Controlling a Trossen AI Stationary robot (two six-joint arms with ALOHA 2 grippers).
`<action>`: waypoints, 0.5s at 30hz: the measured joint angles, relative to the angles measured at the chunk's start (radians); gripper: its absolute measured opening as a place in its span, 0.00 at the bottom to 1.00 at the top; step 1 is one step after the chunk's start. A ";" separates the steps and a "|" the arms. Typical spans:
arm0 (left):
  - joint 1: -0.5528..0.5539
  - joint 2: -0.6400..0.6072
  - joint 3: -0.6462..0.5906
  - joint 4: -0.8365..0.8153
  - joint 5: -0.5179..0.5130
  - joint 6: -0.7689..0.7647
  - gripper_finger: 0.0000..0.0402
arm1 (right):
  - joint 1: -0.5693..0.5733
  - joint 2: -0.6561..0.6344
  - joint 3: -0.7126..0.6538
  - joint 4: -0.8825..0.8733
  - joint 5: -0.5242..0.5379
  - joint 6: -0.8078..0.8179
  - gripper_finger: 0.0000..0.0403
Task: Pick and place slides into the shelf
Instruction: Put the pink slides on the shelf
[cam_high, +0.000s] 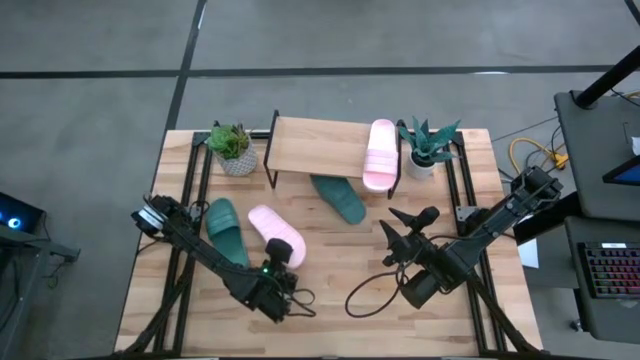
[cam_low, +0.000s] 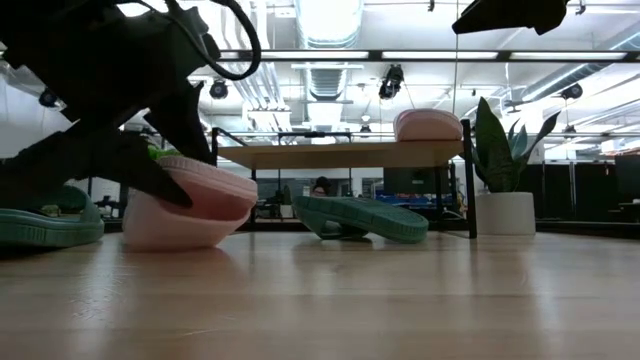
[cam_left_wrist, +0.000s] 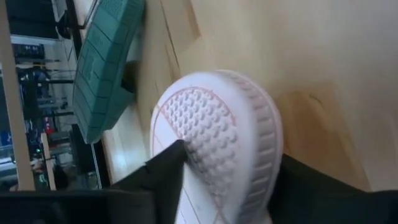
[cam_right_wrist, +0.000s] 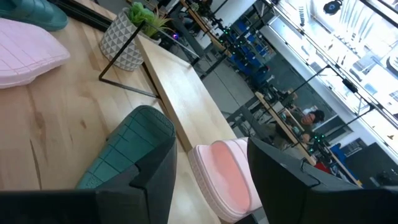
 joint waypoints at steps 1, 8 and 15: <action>0.000 0.000 0.000 -0.005 -0.003 0.000 0.35 | 0.000 0.000 0.000 0.000 0.000 0.000 0.46; 0.007 -0.004 0.007 -0.056 -0.018 0.003 0.06 | 0.000 0.000 0.000 0.000 0.000 0.000 0.46; 0.009 -0.043 0.061 -0.163 0.013 0.004 0.06 | 0.000 -0.007 0.010 -0.002 0.000 -0.015 0.46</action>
